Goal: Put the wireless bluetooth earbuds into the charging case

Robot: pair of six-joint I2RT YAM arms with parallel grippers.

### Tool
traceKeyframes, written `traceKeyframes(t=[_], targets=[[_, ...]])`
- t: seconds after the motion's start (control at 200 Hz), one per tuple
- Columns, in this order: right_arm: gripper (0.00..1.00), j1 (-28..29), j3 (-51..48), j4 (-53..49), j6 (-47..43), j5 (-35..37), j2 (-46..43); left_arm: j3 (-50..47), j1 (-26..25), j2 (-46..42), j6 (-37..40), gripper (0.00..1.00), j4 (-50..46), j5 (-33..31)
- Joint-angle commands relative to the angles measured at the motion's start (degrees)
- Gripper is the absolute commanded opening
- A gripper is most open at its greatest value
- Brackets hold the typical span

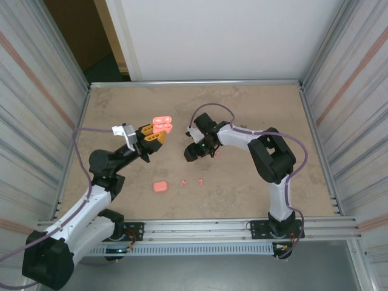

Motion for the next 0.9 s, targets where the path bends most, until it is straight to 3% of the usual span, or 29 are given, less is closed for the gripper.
traceKeyframes(t=[0.0,0.892], targets=[[0.6,0.99,0.69,-2.75,-1.11,0.0,1.18,1.55,-0.23,-1.33,0.96,0.0,0.52,0.74],[0.29,1.38,-2.48,-3.64,-0.04,4.13,-0.93,1.12,-0.23,-1.95,1.14,0.0,-0.45,0.6]])
